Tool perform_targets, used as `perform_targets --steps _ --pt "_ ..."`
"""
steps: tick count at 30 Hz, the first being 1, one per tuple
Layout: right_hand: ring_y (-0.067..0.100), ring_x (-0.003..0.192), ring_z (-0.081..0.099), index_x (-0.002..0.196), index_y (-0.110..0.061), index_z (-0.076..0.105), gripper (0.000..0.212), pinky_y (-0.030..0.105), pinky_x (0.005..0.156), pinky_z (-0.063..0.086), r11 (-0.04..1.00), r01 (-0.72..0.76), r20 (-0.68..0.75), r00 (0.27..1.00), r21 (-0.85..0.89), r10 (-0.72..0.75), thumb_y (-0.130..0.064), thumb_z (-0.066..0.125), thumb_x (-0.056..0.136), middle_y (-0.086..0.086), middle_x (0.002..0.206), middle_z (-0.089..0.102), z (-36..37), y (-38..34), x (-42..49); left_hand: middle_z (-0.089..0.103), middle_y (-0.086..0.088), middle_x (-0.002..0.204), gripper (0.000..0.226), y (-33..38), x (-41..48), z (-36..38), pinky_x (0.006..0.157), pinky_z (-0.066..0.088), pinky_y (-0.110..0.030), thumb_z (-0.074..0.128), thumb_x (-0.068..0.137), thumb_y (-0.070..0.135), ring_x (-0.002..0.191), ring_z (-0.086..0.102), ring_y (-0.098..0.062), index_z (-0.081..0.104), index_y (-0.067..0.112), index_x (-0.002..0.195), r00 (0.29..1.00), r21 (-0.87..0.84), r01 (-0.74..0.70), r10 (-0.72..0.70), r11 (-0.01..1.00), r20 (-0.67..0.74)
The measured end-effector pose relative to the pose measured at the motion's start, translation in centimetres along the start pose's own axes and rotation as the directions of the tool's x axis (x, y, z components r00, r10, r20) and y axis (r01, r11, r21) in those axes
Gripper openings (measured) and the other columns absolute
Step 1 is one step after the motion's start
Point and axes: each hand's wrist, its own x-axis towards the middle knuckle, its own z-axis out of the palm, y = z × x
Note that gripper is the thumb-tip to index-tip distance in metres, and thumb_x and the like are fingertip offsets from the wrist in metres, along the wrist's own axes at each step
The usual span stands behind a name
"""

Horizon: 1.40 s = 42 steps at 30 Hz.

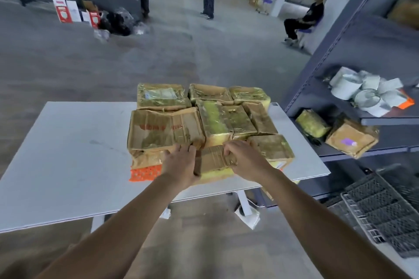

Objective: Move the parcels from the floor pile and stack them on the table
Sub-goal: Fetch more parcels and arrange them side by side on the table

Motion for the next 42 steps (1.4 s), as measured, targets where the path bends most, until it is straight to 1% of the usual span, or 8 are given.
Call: perform_targets --steps 2,7,13,18,27,31,35,42 --pt "0.017 0.130 0.039 0.099 -0.021 0.049 0.031 0.035 0.092 0.036 0.999 -0.006 0.030 1.000 0.037 0.005 -0.003 0.064 0.081 -0.005 0.132 0.050 -0.2 1.8 0.8 0.043 -0.004 0.135 0.073 1.2 1.9 0.2 0.096 0.037 -0.045 0.066 0.077 0.050 0.126 0.036 -0.029 0.036 0.014 0.134 1.000 0.011 -0.011 0.011 1.000 0.021" --pt "0.000 0.094 0.049 0.112 -0.025 0.050 0.037 0.021 0.063 0.034 0.986 -0.045 0.139 0.990 0.162 0.023 0.001 0.053 0.085 -0.010 0.137 0.041 -2.0 6.9 2.3 0.045 -0.004 0.131 0.064 4.0 6.3 0.8 0.093 0.040 -0.043 0.065 0.078 0.047 0.124 0.038 -0.028 0.040 0.015 0.128 0.999 0.031 0.012 -0.013 0.999 0.036" --pt "0.018 0.093 0.052 0.130 -0.018 0.049 0.034 0.024 0.063 0.032 0.982 -0.153 0.019 0.988 0.106 0.152 -0.010 0.045 0.098 0.003 0.134 0.049 -2.1 15.1 4.6 0.041 -0.005 0.135 0.067 7.8 10.2 2.0 0.094 0.041 -0.044 0.064 0.081 0.049 0.127 0.037 -0.029 0.037 0.013 0.131 0.993 0.076 0.080 -0.086 0.994 0.076" --pt "0.025 0.115 0.054 0.127 -0.021 0.051 0.034 0.029 0.078 0.035 0.987 -0.154 0.122 0.981 0.037 0.148 -0.012 0.047 0.095 0.004 0.141 0.040 -0.6 19.8 5.2 0.037 -0.004 0.138 0.066 9.8 11.1 3.6 0.093 0.043 -0.039 0.066 0.081 0.046 0.127 0.036 -0.027 0.037 0.014 0.131 0.982 0.157 0.149 -0.165 0.976 0.094" --pt "0.016 0.084 0.059 0.114 -0.024 0.057 0.025 0.028 0.069 0.035 0.989 -0.097 0.138 0.987 0.115 0.080 -0.014 0.045 0.095 0.001 0.125 0.043 -0.2 21.3 6.2 0.043 -0.006 0.130 0.048 10.1 12.3 4.5 0.091 0.043 -0.036 0.055 0.089 0.029 0.122 0.042 -0.024 0.039 0.012 0.131 0.982 0.297 0.115 -0.154 0.948 0.109" --pt "0.014 0.078 0.057 0.112 -0.025 0.057 0.024 0.027 0.068 0.036 0.987 -0.110 0.122 0.988 0.117 0.095 -0.013 0.047 0.094 0.000 0.125 0.042 0.1 21.5 6.3 0.042 -0.012 0.132 0.068 11.3 12.3 5.8 0.088 0.044 -0.038 0.063 0.081 0.025 0.120 0.043 -0.028 0.033 0.005 0.139 0.982 0.333 0.132 -0.169 0.933 0.085" --pt "0.015 0.079 0.058 0.112 -0.025 0.055 0.023 0.029 0.069 0.042 0.988 -0.120 0.093 0.990 0.102 0.110 -0.014 0.048 0.093 0.000 0.123 0.043 0.6 21.3 6.3 0.058 -0.013 0.114 0.092 12.3 11.6 6.9 0.067 0.051 -0.041 0.082 0.044 0.020 0.095 0.057 -0.031 0.051 0.013 0.130 0.996 0.260 0.009 0.013 0.966 -0.084" --pt "0.015 0.076 0.058 0.110 -0.021 0.054 0.021 0.032 0.073 0.050 0.992 -0.095 0.052 0.995 0.086 0.091 -0.013 0.050 0.092 0.001 0.122 0.043 1.3 20.8 6.6 0.067 -0.012 0.104 0.076 12.8 12.3 8.1 0.062 0.054 -0.039 0.085 0.040 0.015 0.083 0.065 -0.029 0.071 0.021 0.115 0.987 0.222 -0.149 0.159 0.964 -0.025"
